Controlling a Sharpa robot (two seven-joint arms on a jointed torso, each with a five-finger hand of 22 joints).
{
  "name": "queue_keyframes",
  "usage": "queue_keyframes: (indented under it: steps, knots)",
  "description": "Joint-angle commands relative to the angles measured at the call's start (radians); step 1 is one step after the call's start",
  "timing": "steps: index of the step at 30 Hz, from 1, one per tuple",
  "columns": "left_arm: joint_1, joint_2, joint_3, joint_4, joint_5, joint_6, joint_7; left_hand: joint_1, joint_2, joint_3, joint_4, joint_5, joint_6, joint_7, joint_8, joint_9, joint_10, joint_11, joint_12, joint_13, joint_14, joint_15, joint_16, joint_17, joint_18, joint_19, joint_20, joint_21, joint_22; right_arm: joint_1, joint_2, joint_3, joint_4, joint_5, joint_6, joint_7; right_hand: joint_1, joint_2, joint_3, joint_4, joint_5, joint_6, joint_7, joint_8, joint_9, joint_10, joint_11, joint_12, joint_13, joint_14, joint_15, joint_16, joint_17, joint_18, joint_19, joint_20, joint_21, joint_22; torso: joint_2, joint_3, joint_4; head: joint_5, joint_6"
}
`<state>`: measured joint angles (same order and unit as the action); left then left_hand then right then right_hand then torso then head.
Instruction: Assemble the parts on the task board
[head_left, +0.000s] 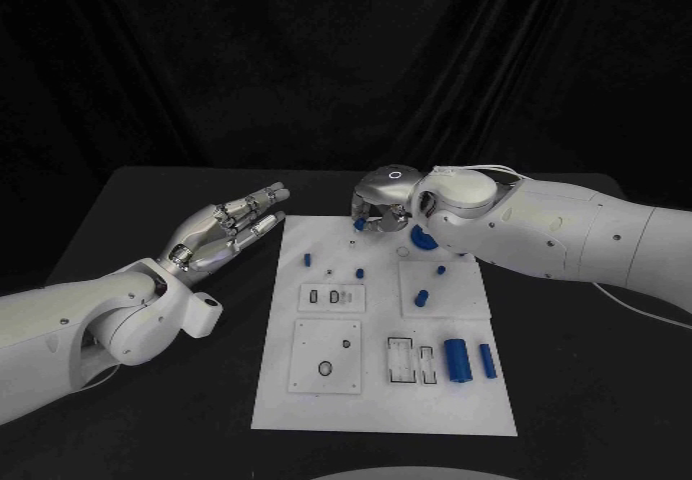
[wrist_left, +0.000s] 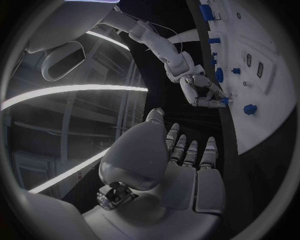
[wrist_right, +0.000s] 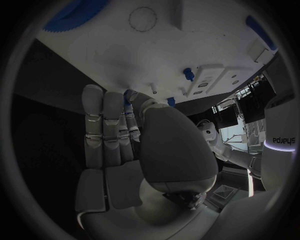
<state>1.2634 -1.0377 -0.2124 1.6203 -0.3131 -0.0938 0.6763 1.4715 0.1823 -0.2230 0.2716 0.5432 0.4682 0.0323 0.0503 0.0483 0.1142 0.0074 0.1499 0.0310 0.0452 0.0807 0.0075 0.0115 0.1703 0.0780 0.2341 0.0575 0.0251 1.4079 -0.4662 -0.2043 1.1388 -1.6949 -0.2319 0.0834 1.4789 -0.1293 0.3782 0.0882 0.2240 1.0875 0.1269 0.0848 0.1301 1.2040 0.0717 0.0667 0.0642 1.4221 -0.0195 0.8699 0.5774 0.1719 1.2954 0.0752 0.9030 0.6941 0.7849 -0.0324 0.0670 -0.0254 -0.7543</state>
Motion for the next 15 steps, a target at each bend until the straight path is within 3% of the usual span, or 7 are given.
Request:
queue_keyframes:
  steps: [1, 12, 13, 14, 15]
  knots:
    - [0.002, 0.002, 0.001, 0.0, -0.005, 0.014, 0.032, 0.008, 0.001, 0.004, 0.001, 0.006, 0.003, 0.007, 0.002, 0.001, 0.002, 0.008, 0.005, 0.001, 0.001, 0.008, 0.006, 0.001, 0.011, 0.0, 0.005, 0.004, 0.001, -0.006, 0.001, -0.003, 0.004, -0.006, 0.025, -0.019, -0.005, -0.004, 0.005, -0.001, -0.003, -0.005, 0.0, -0.003, 0.001, -0.008, -0.001, -0.005, 0.0, -0.009, 0.001, -0.006, -0.001, -0.013, -0.007, 0.004, 0.003, 0.0, 0.0, 0.0001, -0.0003, 0.0, 0.0]
    - [0.002, 0.002, 0.001, -0.001, -0.005, 0.014, 0.028, 0.008, 0.001, 0.004, 0.001, 0.006, 0.003, 0.007, 0.002, 0.001, 0.002, 0.008, 0.005, 0.001, 0.001, 0.008, 0.006, 0.001, 0.011, 0.0, 0.005, 0.004, 0.001, -0.007, 0.004, -0.003, 0.007, -0.006, 0.022, -0.026, -0.011, -0.006, 0.009, 0.002, -0.004, -0.027, 0.004, -0.016, -0.004, -0.021, 0.003, -0.006, 0.0, -0.013, 0.004, -0.009, 0.0, -0.012, -0.016, 0.007, 0.006, 0.006, 0.0, -0.0002, 0.0004, 0.0, -0.002]
    - [0.002, 0.002, 0.001, -0.001, -0.005, 0.014, 0.028, 0.009, 0.001, 0.005, 0.001, 0.006, -0.001, 0.008, 0.001, 0.001, 0.001, 0.01, 0.004, 0.001, 0.002, 0.01, 0.006, 0.001, 0.011, 0.0, 0.006, 0.004, 0.001, -0.008, 0.004, -0.003, 0.007, -0.006, 0.023, -0.031, -0.021, -0.017, 0.017, 0.005, -0.01, -0.12, 0.002, -0.023, -0.031, -0.068, 0.013, -0.007, -0.002, -0.02, 0.013, -0.016, -0.005, -0.011, -0.027, 0.013, 0.006, 0.01, 0.0, -0.0002, 0.0004, 0.0, -0.002]
    - [0.002, 0.003, 0.001, -0.001, -0.005, 0.014, 0.027, 0.009, 0.001, 0.005, 0.001, 0.006, -0.001, 0.008, 0.001, 0.001, 0.001, 0.01, 0.004, 0.001, 0.002, 0.01, 0.006, 0.001, 0.011, 0.0, 0.006, 0.004, 0.001, -0.008, 0.004, -0.003, 0.007, -0.006, 0.023, -0.035, -0.024, -0.02, 0.018, 0.006, -0.016, -0.148, -0.007, -0.024, -0.039, -0.088, 0.016, -0.006, -0.002, -0.023, 0.014, -0.02, -0.008, -0.01, -0.031, 0.014, 0.006, 0.011, 0.0, -0.0002, 0.0006, 0.0, -0.003]
    - [0.002, 0.003, 0.001, -0.002, -0.005, 0.014, 0.027, 0.009, 0.001, 0.005, 0.001, 0.006, -0.001, 0.008, 0.001, 0.001, 0.001, 0.01, 0.004, 0.001, 0.002, 0.01, 0.006, 0.001, 0.011, 0.0, 0.006, 0.004, 0.001, -0.008, 0.004, -0.003, 0.006, -0.006, 0.023, -0.039, -0.027, -0.027, 0.013, 0.002, -0.025, -0.238, -0.038, -0.023, -0.062, -0.155, 0.025, -0.005, -0.001, -0.036, 0.007, -0.037, -0.025, -0.006, -0.046, 0.013, -0.005, 0.004, 0.0, -0.0002, 0.0003, 0.0, -0.003]
